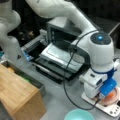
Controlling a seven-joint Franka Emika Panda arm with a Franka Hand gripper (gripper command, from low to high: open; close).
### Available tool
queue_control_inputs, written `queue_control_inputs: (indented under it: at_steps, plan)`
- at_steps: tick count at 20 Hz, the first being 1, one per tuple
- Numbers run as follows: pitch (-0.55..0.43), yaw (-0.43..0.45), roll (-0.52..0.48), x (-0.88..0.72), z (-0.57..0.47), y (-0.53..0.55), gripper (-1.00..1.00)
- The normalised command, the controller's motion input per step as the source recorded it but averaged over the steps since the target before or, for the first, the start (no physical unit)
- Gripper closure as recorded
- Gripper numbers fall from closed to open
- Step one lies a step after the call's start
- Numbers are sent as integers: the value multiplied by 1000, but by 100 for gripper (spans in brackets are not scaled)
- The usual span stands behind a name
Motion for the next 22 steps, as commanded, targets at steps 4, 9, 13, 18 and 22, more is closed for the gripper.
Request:
queue_control_inputs:
  at_steps: [4, 9, 13, 18, 22]
  plan:
    - [-33, 17, -225, -168, 25, 69, -100]
    - [21, 7, -226, -178, 90, 46, -100]
    - [13, 6, -225, -152, 30, 58, -100]
    - [63, 85, -180, -178, 81, -109, -100]
    - [26, 147, -101, -192, 144, -309, -100]
